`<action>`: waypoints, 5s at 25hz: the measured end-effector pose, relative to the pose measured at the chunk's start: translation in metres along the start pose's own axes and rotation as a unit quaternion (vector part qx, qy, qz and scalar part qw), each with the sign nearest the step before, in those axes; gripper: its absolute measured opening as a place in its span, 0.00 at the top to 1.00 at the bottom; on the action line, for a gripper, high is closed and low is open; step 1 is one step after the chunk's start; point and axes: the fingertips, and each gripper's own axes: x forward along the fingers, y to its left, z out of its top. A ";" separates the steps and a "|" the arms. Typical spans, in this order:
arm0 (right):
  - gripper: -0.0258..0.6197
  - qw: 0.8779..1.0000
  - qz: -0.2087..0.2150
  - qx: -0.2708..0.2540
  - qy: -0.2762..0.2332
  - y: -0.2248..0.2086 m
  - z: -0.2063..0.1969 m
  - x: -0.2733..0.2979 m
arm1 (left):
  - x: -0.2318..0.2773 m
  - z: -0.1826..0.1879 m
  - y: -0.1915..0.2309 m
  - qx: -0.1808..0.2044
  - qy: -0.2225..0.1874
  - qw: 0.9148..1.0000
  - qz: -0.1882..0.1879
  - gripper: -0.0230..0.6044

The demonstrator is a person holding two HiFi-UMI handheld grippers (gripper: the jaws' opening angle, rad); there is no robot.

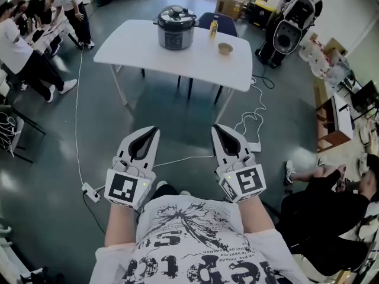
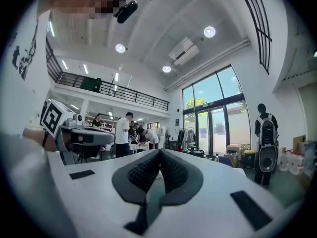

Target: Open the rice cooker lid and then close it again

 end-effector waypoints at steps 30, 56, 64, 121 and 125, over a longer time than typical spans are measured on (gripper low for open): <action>0.04 0.999 -0.035 0.006 0.000 -0.112 -0.010 0.392 | 0.236 -0.051 0.323 -0.003 0.012 1.000 -0.015 0.94; 0.04 0.991 -0.089 0.025 0.100 -0.286 -0.071 0.780 | 0.526 -0.105 0.609 -0.019 0.017 0.996 -0.082 0.94; 0.10 0.982 -0.062 0.024 0.176 -0.395 -0.084 0.864 | 0.655 -0.096 0.637 -0.005 0.018 0.997 -0.073 0.94; 0.51 0.880 -0.089 0.089 0.457 -0.438 -0.138 0.927 | 0.734 -0.103 0.708 -0.026 0.003 0.985 -0.170 0.94; 0.51 0.881 -0.105 0.105 0.449 -0.418 -0.138 0.893 | 0.710 -0.108 0.688 -0.029 0.009 0.981 -0.191 0.94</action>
